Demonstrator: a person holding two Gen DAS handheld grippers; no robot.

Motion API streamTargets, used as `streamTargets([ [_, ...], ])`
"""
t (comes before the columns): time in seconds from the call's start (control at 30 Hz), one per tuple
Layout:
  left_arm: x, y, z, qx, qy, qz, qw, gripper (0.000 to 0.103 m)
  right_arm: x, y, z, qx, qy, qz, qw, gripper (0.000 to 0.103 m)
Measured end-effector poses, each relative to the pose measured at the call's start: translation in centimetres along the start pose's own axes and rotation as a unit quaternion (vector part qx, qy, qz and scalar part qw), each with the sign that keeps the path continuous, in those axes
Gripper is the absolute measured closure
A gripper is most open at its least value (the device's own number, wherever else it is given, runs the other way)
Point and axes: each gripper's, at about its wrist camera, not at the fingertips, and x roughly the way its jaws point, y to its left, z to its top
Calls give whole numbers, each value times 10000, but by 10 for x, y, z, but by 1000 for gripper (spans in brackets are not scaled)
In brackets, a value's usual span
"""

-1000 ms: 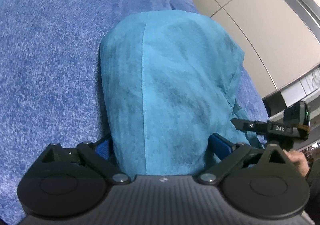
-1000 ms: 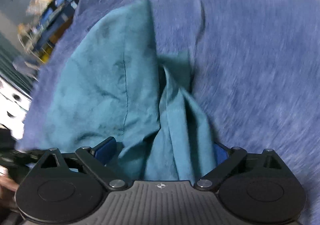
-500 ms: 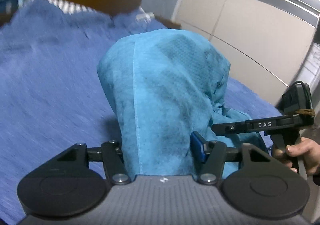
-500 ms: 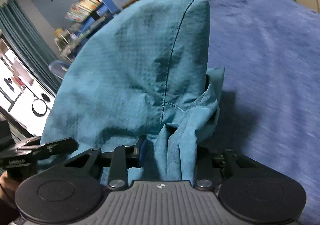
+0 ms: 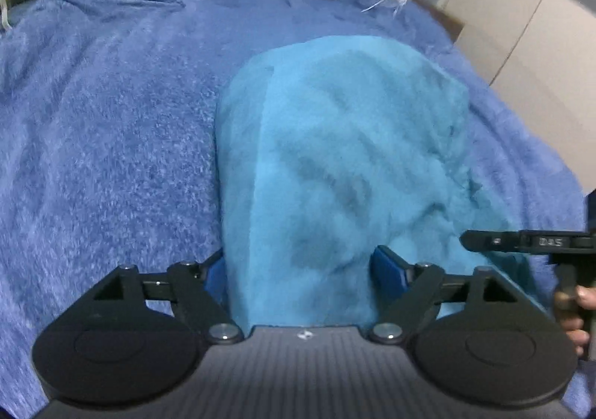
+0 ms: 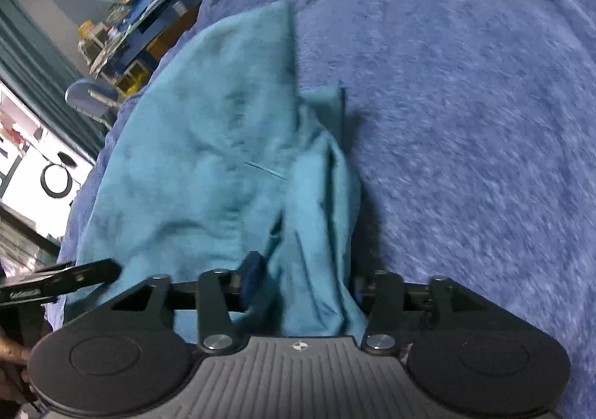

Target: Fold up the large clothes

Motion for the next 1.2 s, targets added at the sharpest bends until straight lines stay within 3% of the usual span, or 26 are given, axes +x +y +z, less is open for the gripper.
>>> streamTargets([
  [0.13,-28,10,-8,123,-326,-164,9993,24,-20,-12,5,39,-139,34,9999,43],
  [0.27,-63,35,3,-191,-991,-411,9940,24,-53,-8,7,-203,-540,-33,9983,42],
  [0.37,-71,48,28,-613,-1460,-475,9862,24,-77,7,24,-319,-959,58,9949,51],
  [0.5,-65,44,63,-674,-1759,-484,9809,24,-80,42,51,-514,-1343,185,9894,60],
  [0.7,-4,9,112,-127,-1479,-123,9889,34,-51,101,77,-1129,-1560,44,9813,59],
  [0.83,56,0,134,55,-916,212,9956,54,-7,131,94,-1474,-1512,-330,9769,56],
  [1.03,123,-13,125,254,-451,512,9973,54,79,116,93,-1636,-698,-1372,9744,53],
  [1.2,151,-35,100,1005,-575,963,9886,46,101,99,83,-1553,-650,-1333,9767,49],
])
